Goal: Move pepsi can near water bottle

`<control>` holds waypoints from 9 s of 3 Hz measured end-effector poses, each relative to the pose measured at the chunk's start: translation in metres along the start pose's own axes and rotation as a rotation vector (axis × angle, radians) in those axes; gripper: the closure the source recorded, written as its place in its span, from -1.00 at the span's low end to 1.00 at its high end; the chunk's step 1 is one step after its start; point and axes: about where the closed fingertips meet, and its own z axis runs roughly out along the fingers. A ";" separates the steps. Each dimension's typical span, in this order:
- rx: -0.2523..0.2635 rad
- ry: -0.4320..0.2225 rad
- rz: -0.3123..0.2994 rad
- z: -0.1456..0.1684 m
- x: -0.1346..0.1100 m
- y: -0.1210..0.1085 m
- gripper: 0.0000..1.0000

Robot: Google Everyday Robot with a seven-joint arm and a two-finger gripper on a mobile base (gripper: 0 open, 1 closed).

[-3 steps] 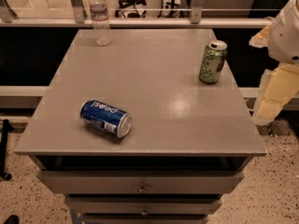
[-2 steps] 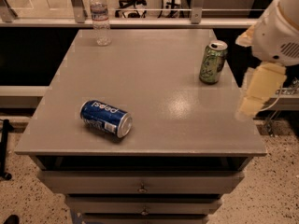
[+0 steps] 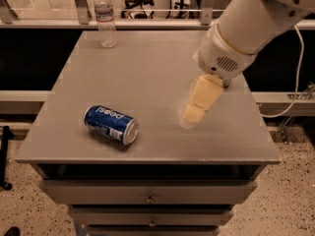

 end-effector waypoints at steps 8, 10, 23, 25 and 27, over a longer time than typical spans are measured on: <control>-0.002 -0.100 0.233 0.106 -0.074 0.010 1.00; 0.021 -0.114 0.230 0.108 -0.077 -0.004 1.00; 0.041 -0.105 0.271 0.212 -0.176 -0.254 -1.00; 0.058 -0.190 0.283 0.174 -0.154 -0.251 -1.00; 0.077 -0.587 0.240 0.089 -0.125 -0.188 -1.00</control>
Offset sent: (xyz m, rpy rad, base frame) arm -0.0036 0.1364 -0.0576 0.1702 0.0910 0.0282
